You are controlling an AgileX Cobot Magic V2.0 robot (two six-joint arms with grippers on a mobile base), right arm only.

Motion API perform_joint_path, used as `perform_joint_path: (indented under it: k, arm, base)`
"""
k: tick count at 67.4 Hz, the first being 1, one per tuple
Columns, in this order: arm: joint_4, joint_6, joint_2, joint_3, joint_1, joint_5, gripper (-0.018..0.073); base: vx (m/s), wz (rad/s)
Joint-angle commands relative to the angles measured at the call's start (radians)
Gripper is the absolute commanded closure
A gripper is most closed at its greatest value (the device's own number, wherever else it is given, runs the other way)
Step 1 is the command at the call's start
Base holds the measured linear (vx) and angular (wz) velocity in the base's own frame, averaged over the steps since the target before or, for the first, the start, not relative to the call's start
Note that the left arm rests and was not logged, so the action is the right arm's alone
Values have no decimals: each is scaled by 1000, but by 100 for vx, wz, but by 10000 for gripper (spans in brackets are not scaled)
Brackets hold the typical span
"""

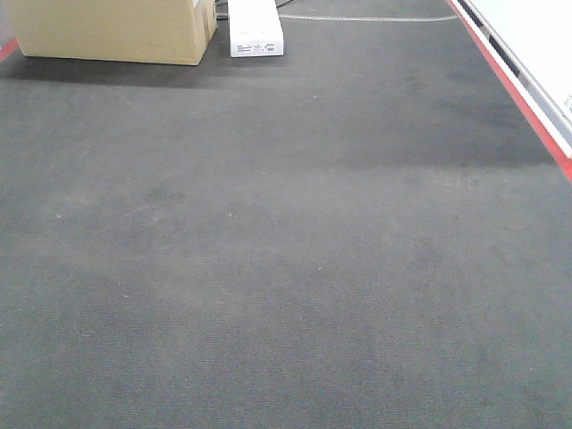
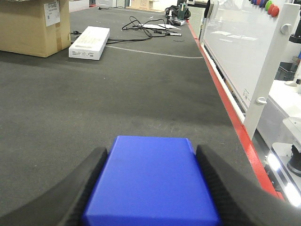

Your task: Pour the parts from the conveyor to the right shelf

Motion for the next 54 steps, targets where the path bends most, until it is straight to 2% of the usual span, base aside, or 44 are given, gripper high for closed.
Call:
perform_joint_path:
  k: [1, 34, 54]
  arm:
    - [6, 1, 14, -27, 3, -87, 565]
    - [6, 1, 14, -27, 3, -87, 565]
    - [5, 1, 14, -27, 3, -87, 565]
  base:
    - [0, 0]
    - [-2, -1]
    - [-21, -15]
